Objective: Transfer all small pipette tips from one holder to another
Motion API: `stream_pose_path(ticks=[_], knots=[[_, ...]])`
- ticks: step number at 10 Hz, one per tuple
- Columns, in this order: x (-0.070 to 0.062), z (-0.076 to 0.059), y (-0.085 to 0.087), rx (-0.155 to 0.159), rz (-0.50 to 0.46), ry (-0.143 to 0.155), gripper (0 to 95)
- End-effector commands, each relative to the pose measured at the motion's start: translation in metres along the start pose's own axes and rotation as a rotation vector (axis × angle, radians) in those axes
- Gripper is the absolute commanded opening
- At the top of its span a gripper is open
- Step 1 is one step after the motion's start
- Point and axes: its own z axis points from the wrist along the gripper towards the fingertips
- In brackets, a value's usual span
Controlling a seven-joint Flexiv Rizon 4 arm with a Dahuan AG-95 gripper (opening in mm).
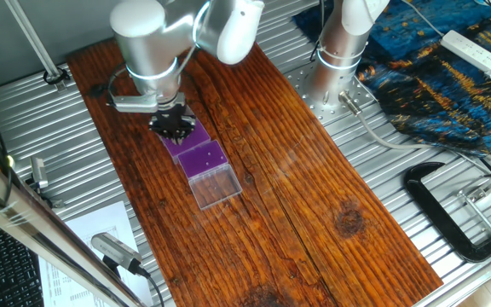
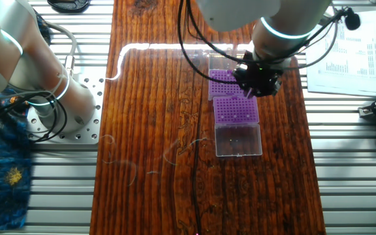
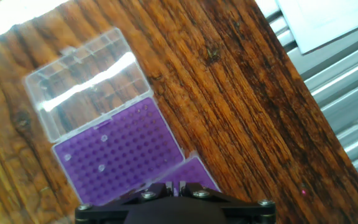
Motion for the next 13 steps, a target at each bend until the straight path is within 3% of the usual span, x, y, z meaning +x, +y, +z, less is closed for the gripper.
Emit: stream_pose_path(ticks=[1, 3, 8, 13], knots=[[-0.006, -0.008, 0.002, -0.004, 0.023, 0.005, 0.0], [-0.016, -0.014, 0.005, -0.003, 0.038, 0.005, 0.0], [-0.054, -0.019, 0.023, 0.003, 0.116, -0.008, 0.0], [-0.068, -0.01, 0.034, 0.007, 0.173, -0.01, 0.0]])
